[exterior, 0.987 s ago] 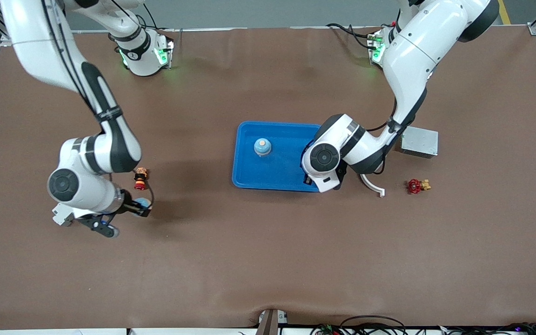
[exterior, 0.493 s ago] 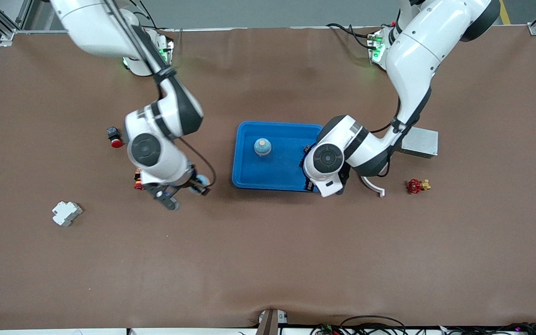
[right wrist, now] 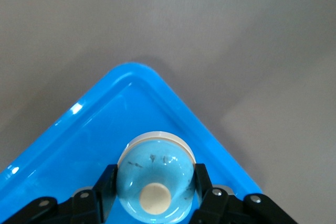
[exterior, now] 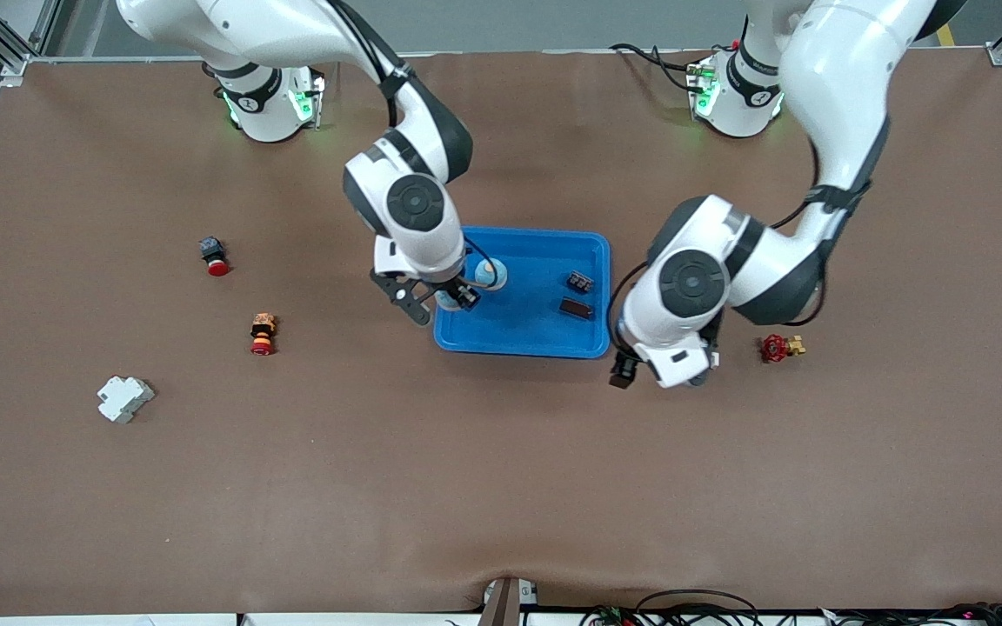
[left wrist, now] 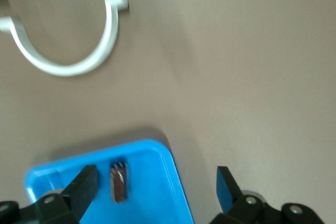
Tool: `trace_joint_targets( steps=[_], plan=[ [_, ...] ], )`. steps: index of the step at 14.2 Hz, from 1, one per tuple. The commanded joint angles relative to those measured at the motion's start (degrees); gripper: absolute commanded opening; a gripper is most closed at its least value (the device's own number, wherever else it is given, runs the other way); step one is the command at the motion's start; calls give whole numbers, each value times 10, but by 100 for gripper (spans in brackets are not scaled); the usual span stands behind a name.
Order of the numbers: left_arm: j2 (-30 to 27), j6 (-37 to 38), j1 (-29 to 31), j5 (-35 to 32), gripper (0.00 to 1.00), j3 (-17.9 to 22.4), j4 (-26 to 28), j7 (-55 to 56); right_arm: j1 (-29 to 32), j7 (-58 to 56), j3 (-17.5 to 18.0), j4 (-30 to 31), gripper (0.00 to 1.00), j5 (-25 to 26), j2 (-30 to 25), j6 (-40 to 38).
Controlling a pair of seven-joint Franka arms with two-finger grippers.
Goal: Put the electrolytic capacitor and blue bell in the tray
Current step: 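Carry the bell to the tray while the left gripper releases the capacitor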
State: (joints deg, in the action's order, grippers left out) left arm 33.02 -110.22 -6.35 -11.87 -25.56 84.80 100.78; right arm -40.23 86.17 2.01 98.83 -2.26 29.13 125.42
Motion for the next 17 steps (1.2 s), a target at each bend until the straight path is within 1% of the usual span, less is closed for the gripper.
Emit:
trace_joint_targets(
  steps=[1, 4, 6, 8, 10, 12, 15, 17],
  plan=[
    [-49, 44, 31, -6, 100, 1, 6, -96, -18, 39, -8, -9, 0, 13, 28, 24],
    [-91, 64, 76, -6, 100, 0, 6, -184, -24, 73, -8, -54, 0, 25, 72, 26],
    [-116, 71, 107, -4, 100, 0, 6, -280, -26, 82, -8, -71, 0, 30, 86, 27],
    [-132, 72, 137, -4, 100, 0, 6, -360, -27, 85, -8, -79, 0, 30, 93, 31],
    [-151, 88, 164, -5, 100, 0, 5, -463, -27, 86, -9, -81, 0, 30, 102, 38],
    [-166, 96, 192, 0, 100, 0, 4, -550, -27, 88, -10, -80, 0, 31, 111, 60],
    [-167, 133, 203, -3, 100, 0, -31, -638, -27, 98, -10, -85, 0, 31, 124, 81],
    [-168, 156, 203, -2, 100, 1, -41, -678, -27, 99, -10, -93, 0, 31, 132, 83]
  ],
)
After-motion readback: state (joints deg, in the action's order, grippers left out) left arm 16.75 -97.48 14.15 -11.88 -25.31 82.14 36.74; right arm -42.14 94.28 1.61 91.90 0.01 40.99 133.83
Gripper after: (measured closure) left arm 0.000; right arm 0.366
